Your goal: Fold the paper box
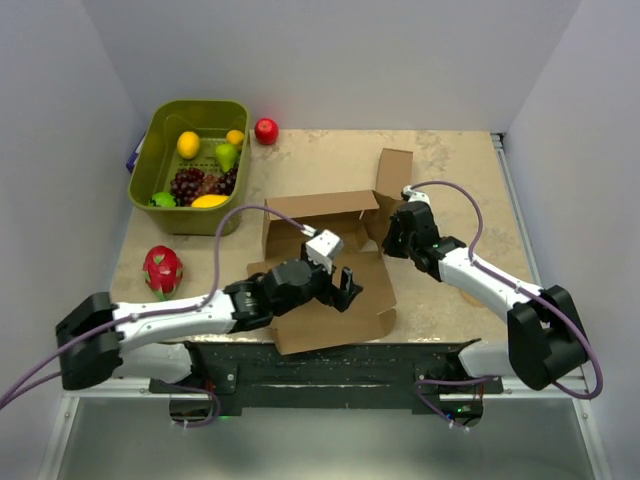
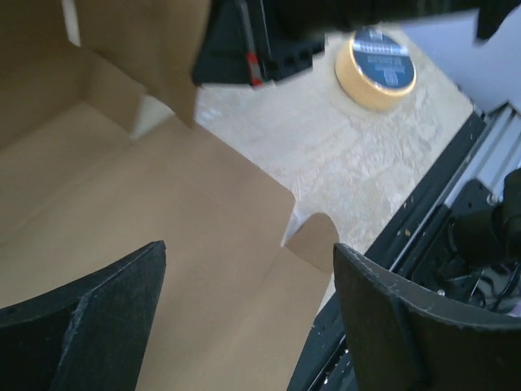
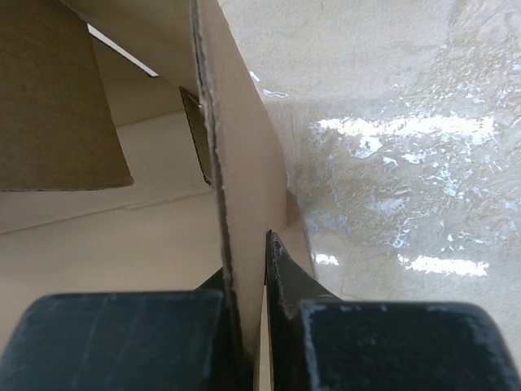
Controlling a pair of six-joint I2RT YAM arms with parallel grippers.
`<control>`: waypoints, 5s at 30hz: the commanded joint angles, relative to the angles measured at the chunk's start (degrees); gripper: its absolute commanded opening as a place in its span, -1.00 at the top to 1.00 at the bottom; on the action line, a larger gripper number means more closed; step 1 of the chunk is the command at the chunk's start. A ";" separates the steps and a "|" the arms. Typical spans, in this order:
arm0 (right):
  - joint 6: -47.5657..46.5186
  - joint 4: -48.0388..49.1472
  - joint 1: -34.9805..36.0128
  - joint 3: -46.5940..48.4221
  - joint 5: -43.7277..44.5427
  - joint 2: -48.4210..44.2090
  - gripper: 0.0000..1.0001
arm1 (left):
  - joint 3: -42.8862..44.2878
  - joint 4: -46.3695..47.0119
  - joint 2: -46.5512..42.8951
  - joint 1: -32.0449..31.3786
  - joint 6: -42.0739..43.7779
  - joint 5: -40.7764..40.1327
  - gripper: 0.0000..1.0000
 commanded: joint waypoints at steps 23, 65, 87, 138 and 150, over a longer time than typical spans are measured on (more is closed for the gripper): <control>-1.45 -1.59 0.19 2.44 3.98 0.26 1.00 | 13.96 -26.17 -11.42 40.55 5.68 11.51 -0.59; 1.72 1.14 3.09 7.36 5.03 3.60 1.00 | 9.29 -17.36 -1.05 44.25 4.88 26.19 0.21; 0.04 -2.38 2.92 6.83 8.99 1.49 1.00 | 13.86 -15.43 -19.25 22.15 10.79 -4.49 -0.50; -1.27 -9.94 2.66 8.76 15.76 -4.13 1.00 | 11.05 2.85 42.37 0.74 -14.45 -5.55 -0.13; -1.19 -13.28 2.56 12.55 10.76 -5.36 1.00 | 12.81 1.18 45.18 0.74 -14.28 -4.67 -0.12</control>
